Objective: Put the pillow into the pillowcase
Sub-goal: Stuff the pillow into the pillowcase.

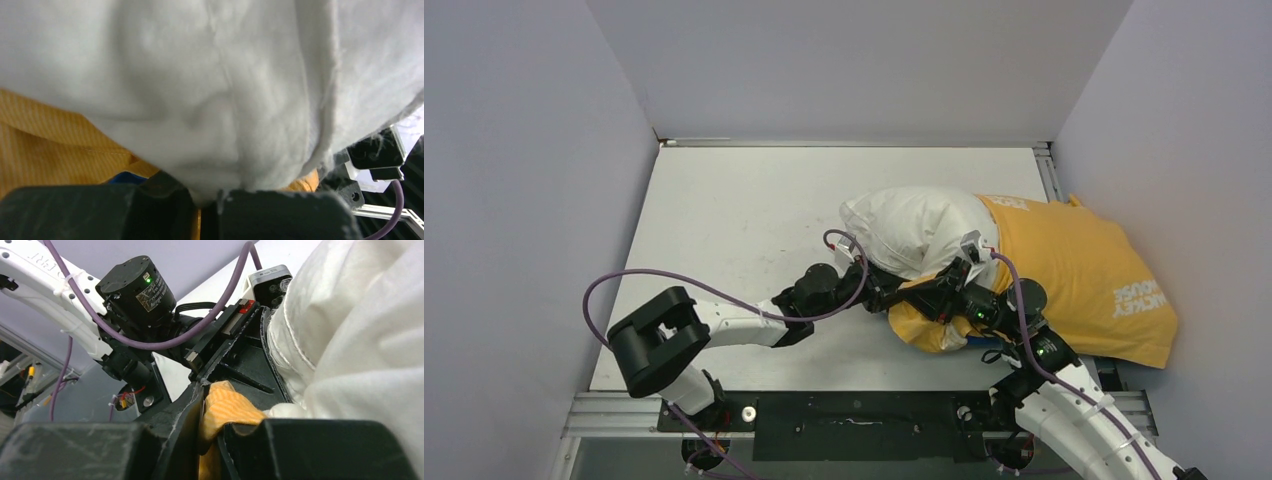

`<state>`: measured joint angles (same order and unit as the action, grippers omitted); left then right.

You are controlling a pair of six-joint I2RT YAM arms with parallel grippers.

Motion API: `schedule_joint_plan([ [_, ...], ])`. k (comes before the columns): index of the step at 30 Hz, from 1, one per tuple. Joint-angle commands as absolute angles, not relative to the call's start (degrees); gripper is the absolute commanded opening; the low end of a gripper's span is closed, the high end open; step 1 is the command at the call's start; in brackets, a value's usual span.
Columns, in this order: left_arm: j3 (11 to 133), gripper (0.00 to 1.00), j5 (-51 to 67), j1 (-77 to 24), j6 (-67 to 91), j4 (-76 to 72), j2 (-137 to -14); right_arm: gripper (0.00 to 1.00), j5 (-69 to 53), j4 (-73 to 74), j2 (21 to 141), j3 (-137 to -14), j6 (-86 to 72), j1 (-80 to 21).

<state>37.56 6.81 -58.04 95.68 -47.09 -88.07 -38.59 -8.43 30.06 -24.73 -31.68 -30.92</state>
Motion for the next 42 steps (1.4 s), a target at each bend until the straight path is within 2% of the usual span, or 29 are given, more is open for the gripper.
schedule_joint_plan([
  [1, 40.84, 0.00, 5.97, -59.73, 92.19, -54.30, -86.78, 0.18, -36.15, -3.59, 27.90, -31.78, -26.10, -32.52],
  [3, 40.07, 0.00, 2.41, -59.37, 87.62, -45.83, -82.33, 0.24, -34.47, 2.12, 27.67, -33.49, -23.40, -32.53],
  [7, 41.39, 0.00, -12.14, -58.89, 75.00, -23.68, -72.68, 0.61, -30.15, 10.98, 26.01, -36.16, -20.50, -32.52],
  [8, 41.80, 0.00, -15.15, -58.82, 70.69, -20.10, -70.67, 0.67, -28.98, 13.29, 25.25, -36.47, -20.27, -32.52],
  [10, 41.73, 0.00, -18.87, -58.26, 65.48, -16.54, -67.64, 0.78, -26.98, 15.81, 23.34, -36.85, -20.28, -32.53],
  [12, 40.99, 0.00, -20.04, -57.02, 62.03, -15.15, -65.39, 0.82, -25.34, 17.73, 21.46, -37.34, -20.46, -32.52],
  [18, 39.35, 0.00, -22.06, -52.98, 53.15, -12.06, -60.20, 0.86, -21.25, 20.83, 18.11, -41.20, -19.75, -32.52],
  [22, 40.55, 0.00, -23.63, -53.04, 44.45, -10.84, -58.70, 0.86, -21.13, 19.95, 21.18, -45.01, -17.74, -32.48],
  [30, 36.46, 0.00, -21.97, -55.28, 33.01, -19.81, -57.43, 0.89, -25.11, 10.62, 34.45, -52.27, -14.58, -32.50],
  [37, 33.80, 0.00, -22.00, -58.44, 27.00, -25.34, -57.39, 0.89, -30.27, 7.93, 53.19, -60.62, -10.56, -33.09],
  [42, 33.41, 0.00, -21.79, -59.21, 27.85, -27.05, -58.10, 0.89, -24.42, 9.13, 63.33, -64.56, -4.18, -38.55],
])
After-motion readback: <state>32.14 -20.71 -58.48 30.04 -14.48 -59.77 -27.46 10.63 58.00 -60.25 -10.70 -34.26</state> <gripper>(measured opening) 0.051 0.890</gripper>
